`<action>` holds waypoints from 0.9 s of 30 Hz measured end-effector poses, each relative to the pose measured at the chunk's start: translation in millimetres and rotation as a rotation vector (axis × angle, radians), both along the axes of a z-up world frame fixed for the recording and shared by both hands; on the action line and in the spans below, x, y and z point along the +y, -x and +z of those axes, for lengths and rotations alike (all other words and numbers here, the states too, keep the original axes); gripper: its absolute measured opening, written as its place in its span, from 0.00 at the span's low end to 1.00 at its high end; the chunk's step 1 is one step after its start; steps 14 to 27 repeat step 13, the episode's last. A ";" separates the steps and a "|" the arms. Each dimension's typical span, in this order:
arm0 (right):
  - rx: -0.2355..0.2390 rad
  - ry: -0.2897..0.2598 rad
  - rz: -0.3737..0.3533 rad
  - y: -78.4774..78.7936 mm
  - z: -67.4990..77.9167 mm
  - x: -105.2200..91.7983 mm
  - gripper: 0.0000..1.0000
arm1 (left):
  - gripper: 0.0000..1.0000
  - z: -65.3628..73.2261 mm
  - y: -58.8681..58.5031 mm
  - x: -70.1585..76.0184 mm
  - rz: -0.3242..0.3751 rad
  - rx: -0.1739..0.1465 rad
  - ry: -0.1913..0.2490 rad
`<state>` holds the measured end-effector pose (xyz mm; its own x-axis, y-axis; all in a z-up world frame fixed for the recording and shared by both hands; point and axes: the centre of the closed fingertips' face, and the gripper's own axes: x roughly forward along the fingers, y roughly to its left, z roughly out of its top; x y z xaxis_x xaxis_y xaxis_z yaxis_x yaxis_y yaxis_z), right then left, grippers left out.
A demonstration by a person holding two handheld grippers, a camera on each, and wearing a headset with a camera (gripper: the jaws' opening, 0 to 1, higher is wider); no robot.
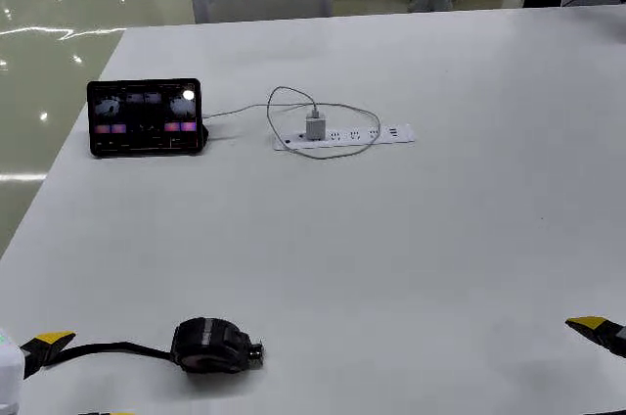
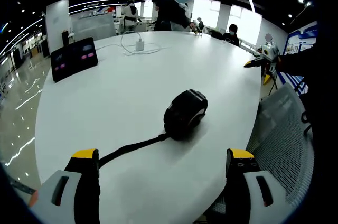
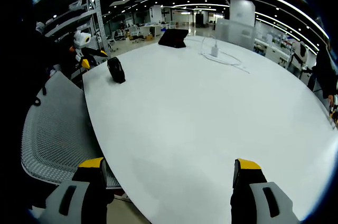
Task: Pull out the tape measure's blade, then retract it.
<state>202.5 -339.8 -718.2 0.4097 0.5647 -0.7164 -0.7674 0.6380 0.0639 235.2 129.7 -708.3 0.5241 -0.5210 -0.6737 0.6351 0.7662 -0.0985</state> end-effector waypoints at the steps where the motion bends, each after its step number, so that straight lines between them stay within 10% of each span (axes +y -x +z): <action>1: 0.001 -0.002 -0.001 0.0 -0.3 -0.3 0.99 | 0.97 0.1 -0.8 0.6 -0.001 -0.011 -0.009; 27: 0.011 0.000 -0.010 1.5 -2.7 -6.9 0.99 | 0.99 -0.9 -0.1 -2.9 -0.006 -0.016 -0.013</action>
